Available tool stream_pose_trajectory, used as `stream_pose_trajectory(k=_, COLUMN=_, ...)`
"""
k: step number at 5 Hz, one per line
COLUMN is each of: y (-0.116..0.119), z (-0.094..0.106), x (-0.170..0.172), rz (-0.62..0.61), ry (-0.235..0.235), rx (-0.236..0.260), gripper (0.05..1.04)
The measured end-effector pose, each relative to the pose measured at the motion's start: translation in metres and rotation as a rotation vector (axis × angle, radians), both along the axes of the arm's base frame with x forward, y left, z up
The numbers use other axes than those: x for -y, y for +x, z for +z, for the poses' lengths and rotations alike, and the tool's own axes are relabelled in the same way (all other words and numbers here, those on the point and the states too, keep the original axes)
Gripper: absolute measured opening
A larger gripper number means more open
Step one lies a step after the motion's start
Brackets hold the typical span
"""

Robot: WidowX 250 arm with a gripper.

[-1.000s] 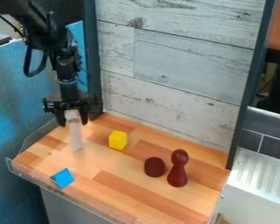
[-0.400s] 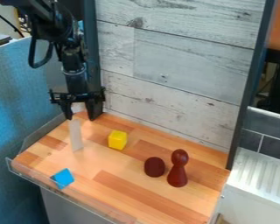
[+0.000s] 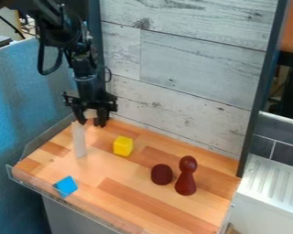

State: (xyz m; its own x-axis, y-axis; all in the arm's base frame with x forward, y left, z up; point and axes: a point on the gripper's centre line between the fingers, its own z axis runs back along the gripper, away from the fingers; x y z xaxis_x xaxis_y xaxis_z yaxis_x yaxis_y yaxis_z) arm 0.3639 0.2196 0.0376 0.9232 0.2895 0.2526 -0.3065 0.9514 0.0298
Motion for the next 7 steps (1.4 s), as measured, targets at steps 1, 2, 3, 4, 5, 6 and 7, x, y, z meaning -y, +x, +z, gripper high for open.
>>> stream_pose_trajectory(k=1, y=0.002, z=-0.013, x=0.004, rz=-0.128, ry=0.016, rx=-0.009, gripper=0.621)
stream_pose_trajectory(k=2, y=0.0, z=-0.03, x=0.013, rz=-0.192, ry=0.055, rx=0.004, gripper=0.621)
stream_pose_trajectory(k=3, y=0.005, z=-0.034, x=0.02, rz=-0.195, ry=0.098, rx=0.012, gripper=0.621)
stream_pose_trajectory(k=4, y=0.007, z=-0.035, x=0.022, rz=-0.182, ry=0.108, rx=0.026, gripper=0.621)
stream_pose_trajectory(k=5, y=0.009, z=-0.041, x=0.025, rz=-0.153, ry=0.105, rx=0.029, gripper=0.621)
stream_pose_trajectory(k=6, y=0.013, z=-0.045, x=0.026, rz=-0.133, ry=0.105, rx=0.021, gripper=0.621)
stream_pose_trajectory(k=7, y=0.016, z=-0.05, x=0.024, rz=-0.114, ry=0.096, rx=0.015, gripper=0.621)
